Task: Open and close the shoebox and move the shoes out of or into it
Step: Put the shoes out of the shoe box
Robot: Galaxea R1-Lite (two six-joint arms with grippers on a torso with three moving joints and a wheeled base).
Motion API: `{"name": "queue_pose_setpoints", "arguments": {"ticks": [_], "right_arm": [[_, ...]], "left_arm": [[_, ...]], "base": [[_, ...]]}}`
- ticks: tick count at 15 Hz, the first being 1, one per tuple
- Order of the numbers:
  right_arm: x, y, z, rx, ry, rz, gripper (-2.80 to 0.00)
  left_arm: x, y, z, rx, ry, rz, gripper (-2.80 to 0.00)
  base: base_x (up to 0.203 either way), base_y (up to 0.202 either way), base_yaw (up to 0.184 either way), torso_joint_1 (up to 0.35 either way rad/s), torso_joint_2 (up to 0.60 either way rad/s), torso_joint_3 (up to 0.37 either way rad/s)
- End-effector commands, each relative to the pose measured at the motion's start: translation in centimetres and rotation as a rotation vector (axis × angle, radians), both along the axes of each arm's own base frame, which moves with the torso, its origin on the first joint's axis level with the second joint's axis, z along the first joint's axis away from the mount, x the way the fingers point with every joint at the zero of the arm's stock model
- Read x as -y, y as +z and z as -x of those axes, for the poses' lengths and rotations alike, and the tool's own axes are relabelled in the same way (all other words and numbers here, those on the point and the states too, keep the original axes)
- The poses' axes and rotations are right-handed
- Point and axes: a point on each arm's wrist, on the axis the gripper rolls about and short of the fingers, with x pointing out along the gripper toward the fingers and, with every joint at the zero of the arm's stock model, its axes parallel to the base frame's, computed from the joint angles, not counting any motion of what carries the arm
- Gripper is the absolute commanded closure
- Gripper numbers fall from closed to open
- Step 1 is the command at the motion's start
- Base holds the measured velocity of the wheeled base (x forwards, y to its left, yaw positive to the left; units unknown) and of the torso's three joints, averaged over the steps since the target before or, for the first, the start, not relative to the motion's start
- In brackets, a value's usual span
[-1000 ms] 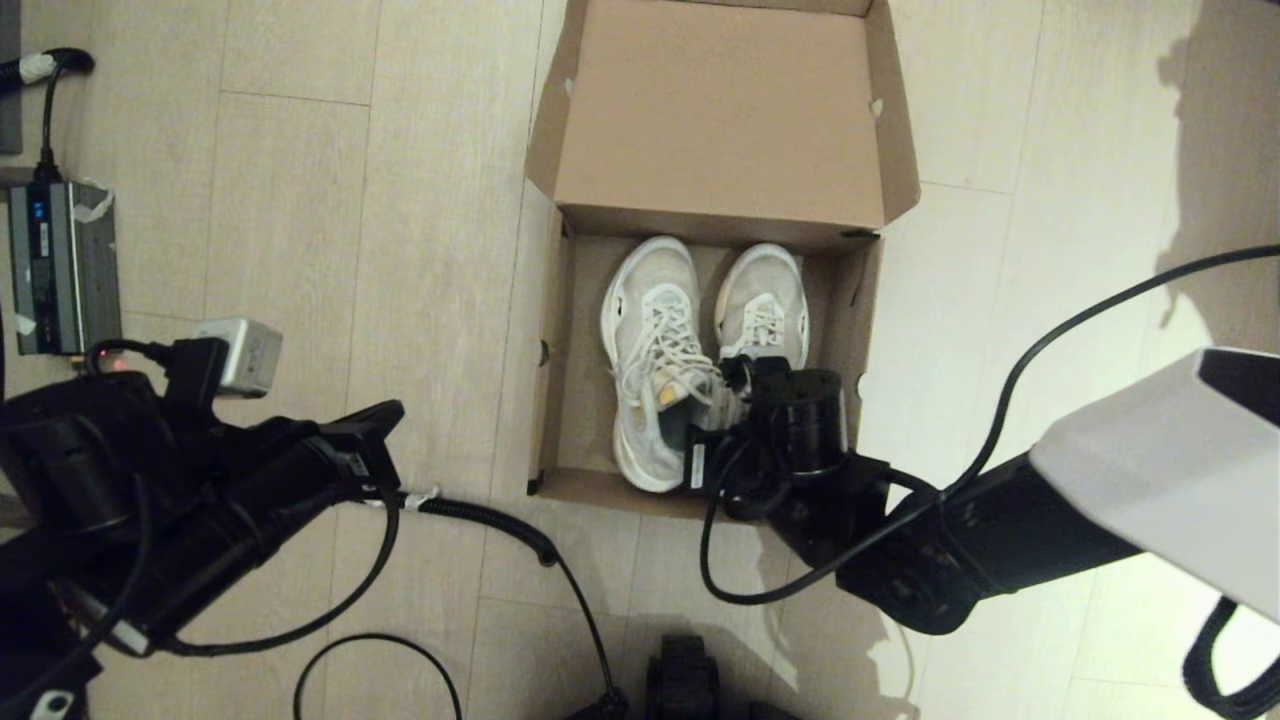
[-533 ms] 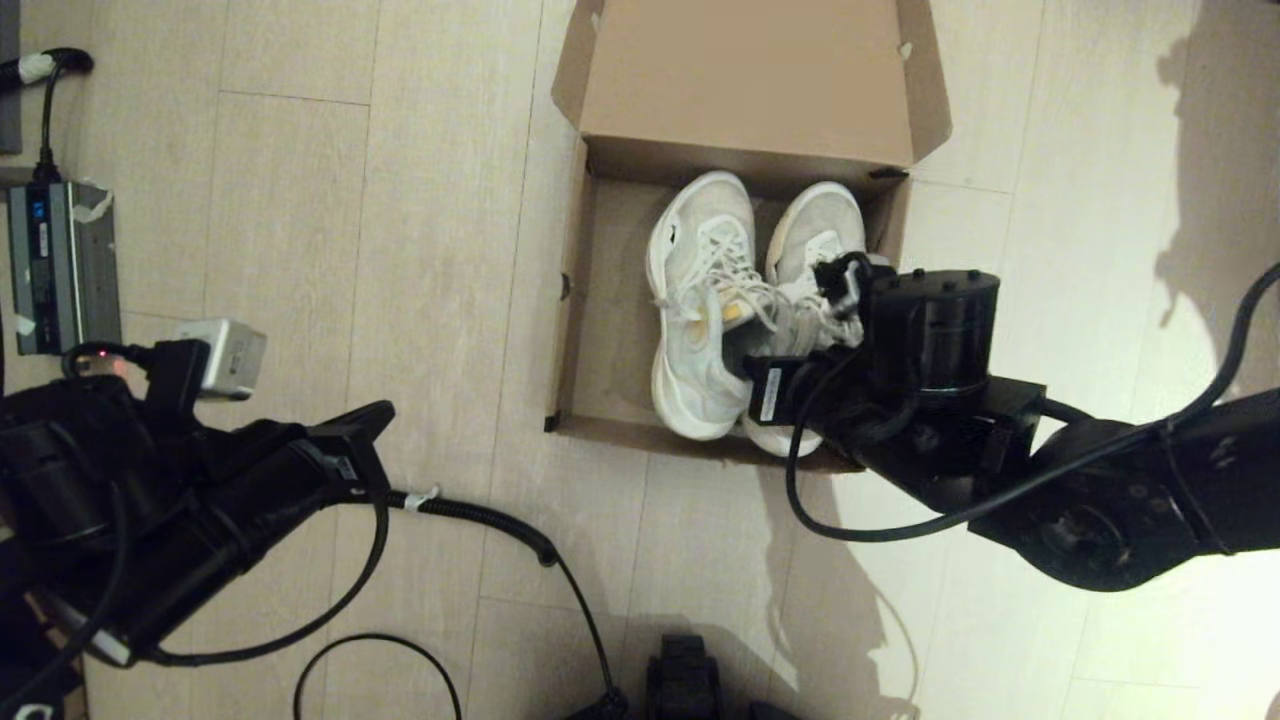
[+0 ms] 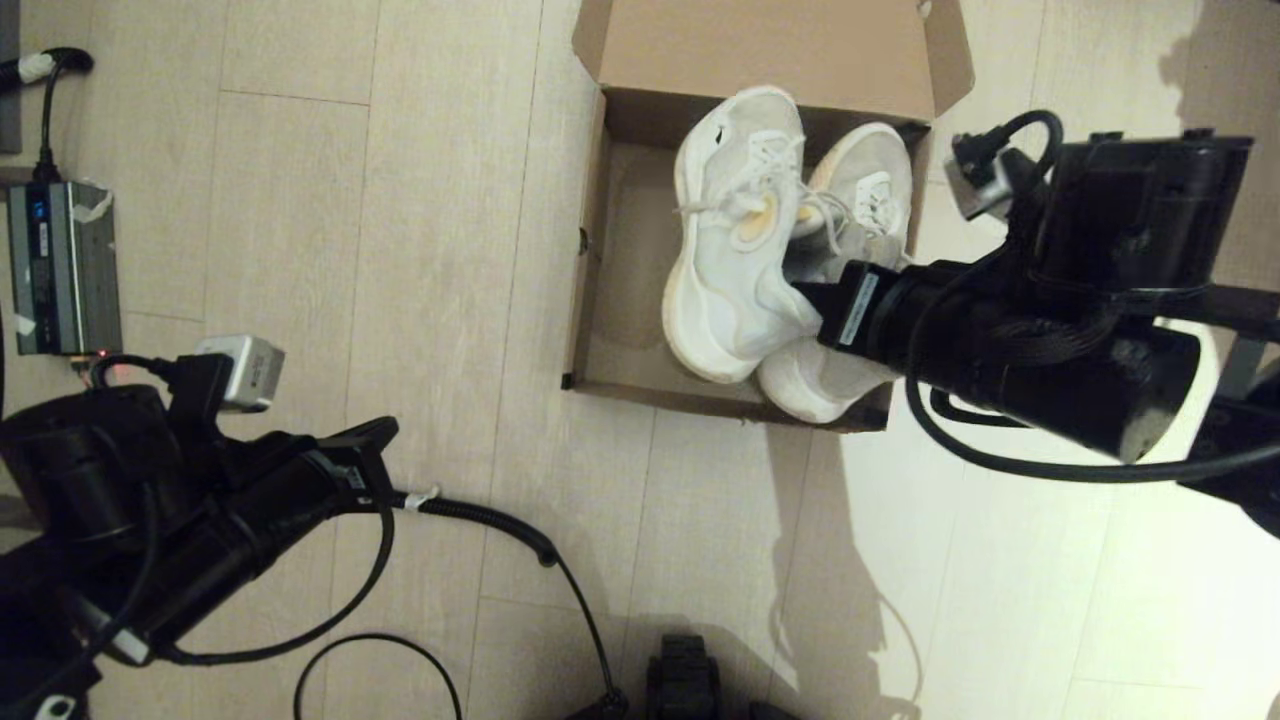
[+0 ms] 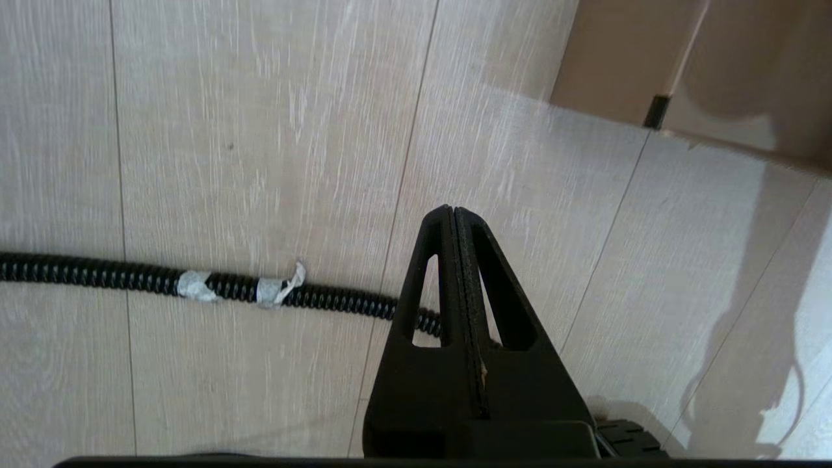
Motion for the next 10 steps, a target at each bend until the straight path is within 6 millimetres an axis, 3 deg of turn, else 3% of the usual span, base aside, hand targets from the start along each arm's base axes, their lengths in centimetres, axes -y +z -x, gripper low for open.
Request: {"name": "queue_pose_setpoints", "arguments": {"ticks": [1,4,7,10], "right_arm": [[1.6,3.0,2.2,0.056,0.012,-0.056,0.0],[3.9,6.7,5.3,0.074,0.029,-0.088,0.0],[6.8,8.9,8.1,0.112,-0.015,-0.058,0.0],[10.3,8.7,7.5,0.166,-0.226,0.109,0.0]], "left_arm": [[-0.1,-0.2,0.1,-0.007,0.003,0.0,0.0],[-0.2,-0.2,0.6,-0.002,0.001,0.001,0.0],[-0.2,0.4,0.7,0.024,-0.006,0.007,0.0],[-0.4,1.3,1.6,0.065,-0.005,0.018,0.0]], "base": [[0.0,0.0,0.0,0.0,0.0,0.0],[0.0,0.0,0.0,0.0,0.0,0.0],[0.0,0.0,0.0,0.0,0.0,0.0],[0.0,0.0,0.0,0.0,0.0,0.0]]}}
